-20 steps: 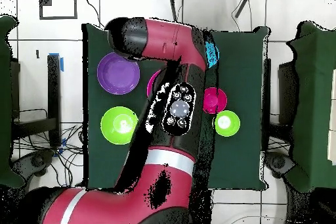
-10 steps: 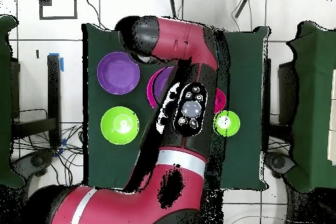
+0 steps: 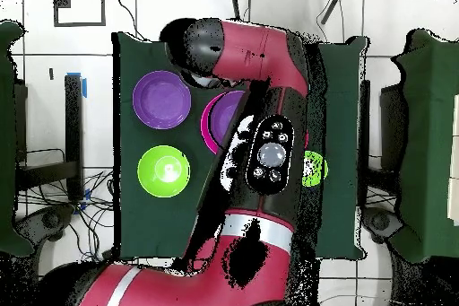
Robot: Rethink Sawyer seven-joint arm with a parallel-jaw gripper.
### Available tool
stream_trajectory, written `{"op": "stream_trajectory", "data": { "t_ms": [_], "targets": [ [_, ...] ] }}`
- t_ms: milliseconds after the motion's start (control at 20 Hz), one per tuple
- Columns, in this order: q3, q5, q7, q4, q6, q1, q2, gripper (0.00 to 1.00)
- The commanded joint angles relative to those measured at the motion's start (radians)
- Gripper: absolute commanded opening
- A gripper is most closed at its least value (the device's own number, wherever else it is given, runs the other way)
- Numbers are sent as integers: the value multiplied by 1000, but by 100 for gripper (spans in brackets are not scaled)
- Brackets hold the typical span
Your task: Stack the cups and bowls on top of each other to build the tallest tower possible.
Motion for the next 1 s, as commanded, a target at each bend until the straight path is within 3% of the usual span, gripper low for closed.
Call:
{"op": "stream_trajectory", "data": {
  "t_ms": [50, 450, 700, 1000],
  "targets": [
    [128, -106, -310, 135, 80, -3, -61, 100],
    [154, -167, -363, 196, 57, -18, -99, 100],
    [194, -223, -467, 248, 3, -48, -125, 100],
    [209, -274, -449, 273, -57, -38, -125, 100]
  ]
}}
